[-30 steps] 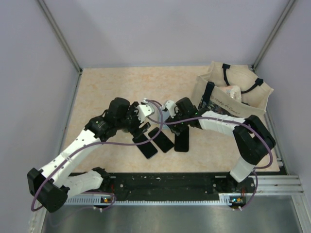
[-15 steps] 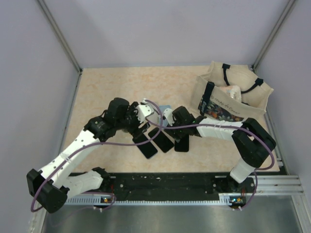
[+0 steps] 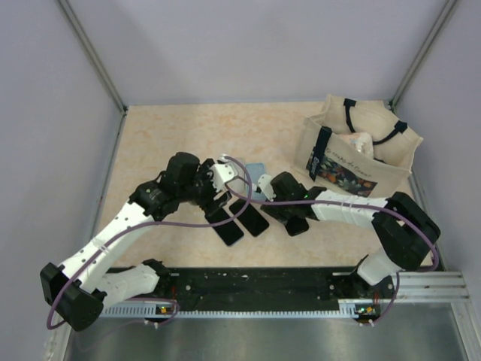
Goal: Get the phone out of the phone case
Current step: Pick up the phone at the center of the board.
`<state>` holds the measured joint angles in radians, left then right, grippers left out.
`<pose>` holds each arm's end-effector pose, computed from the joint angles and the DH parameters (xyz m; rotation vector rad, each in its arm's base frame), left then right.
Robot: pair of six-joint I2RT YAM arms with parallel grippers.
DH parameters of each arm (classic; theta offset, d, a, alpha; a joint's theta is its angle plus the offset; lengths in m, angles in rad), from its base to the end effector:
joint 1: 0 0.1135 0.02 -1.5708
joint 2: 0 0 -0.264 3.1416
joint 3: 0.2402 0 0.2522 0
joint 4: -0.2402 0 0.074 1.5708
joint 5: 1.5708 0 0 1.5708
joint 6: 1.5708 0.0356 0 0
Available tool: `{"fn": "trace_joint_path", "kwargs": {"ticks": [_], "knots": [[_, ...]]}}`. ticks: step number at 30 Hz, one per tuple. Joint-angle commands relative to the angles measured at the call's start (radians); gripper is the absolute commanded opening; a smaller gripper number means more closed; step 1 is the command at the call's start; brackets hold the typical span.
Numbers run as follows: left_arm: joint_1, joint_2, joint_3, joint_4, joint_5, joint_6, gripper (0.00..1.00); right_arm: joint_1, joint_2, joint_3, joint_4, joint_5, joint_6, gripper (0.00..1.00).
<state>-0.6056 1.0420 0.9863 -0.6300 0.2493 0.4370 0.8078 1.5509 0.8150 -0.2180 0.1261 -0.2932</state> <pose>0.1748 -0.1317 0.3190 1.2384 1.8877 -0.3713 0.2104 0.2136 0.1683 -1.2719 2.1689 0.0503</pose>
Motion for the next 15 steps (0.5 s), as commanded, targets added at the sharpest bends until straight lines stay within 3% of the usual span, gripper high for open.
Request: {"fn": "trace_joint_path", "kwargs": {"ticks": [1, 8, 15], "knots": [[0.000, -0.014, 0.028, 0.018, 0.013, 0.003, 0.78, 0.008, -0.081, -0.022, -0.043, 0.092, -0.047, 0.73], [0.001, -0.011, 0.026, 0.023, 0.027, 0.002, 0.78, 0.005, -0.129, -0.048, -0.083, 0.113, -0.046, 0.80], [0.001, -0.008, 0.026, 0.021, 0.039, 0.005, 0.78, -0.070, -0.127, -0.027, -0.147, -0.043, -0.023, 0.82]]}}
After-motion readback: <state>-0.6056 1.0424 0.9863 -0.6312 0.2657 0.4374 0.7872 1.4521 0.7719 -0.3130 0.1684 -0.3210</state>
